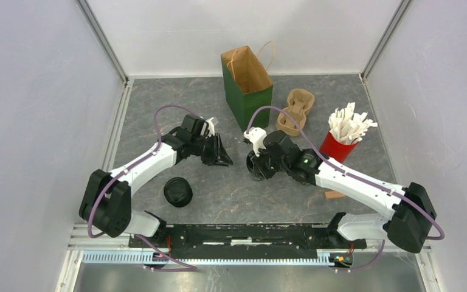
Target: Pack the takeout coffee
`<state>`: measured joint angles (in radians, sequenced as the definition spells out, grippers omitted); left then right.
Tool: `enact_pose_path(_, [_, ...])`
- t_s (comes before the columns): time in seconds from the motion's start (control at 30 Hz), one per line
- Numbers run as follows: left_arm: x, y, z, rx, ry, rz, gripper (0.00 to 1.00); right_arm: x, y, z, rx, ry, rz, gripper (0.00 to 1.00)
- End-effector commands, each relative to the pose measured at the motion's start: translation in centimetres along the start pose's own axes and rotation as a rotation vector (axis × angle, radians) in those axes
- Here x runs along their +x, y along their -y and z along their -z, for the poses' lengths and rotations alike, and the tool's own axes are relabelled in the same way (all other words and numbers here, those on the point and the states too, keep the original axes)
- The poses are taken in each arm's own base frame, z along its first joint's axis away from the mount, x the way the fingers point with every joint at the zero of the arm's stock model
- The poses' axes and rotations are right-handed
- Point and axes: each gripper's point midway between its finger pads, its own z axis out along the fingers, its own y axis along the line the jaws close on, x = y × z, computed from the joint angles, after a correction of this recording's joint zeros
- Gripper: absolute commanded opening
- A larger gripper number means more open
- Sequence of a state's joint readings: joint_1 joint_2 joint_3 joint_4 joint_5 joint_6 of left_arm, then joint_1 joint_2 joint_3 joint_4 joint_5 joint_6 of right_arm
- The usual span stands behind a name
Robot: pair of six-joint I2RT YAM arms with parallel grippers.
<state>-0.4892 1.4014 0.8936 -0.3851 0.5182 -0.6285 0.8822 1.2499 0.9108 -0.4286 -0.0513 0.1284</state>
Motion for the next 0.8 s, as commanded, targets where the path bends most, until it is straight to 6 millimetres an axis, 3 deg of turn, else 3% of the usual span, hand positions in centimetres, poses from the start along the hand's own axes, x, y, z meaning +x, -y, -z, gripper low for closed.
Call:
enact_pose_path(0.0, [-0.3, 2.0, 0.5, 0.094, 0.011, -0.013, 0.33, -2.9, -0.7, 0.6, -0.021, 0.07, -0.013, 0.23])
enact_pose_path(0.27, [0.1, 4.1, 0.3, 0.237, -0.006, 0.011, 0.33, -4.0, -0.7, 0.2, -0.019, 0.085, -0.024, 0.25])
enact_pose_path(0.6, [0.3, 3.4, -0.2, 0.22, -0.015, 0.026, 0.33, -4.2, -1.0, -0.8, -0.032, 0.078, -0.037, 0.23])
enact_pose_path(0.77, [0.3, 3.3, -0.2, 0.214, -0.013, 0.023, 0.33, -4.2, -0.9, -1.0, -0.029, 0.075, -0.039, 0.14])
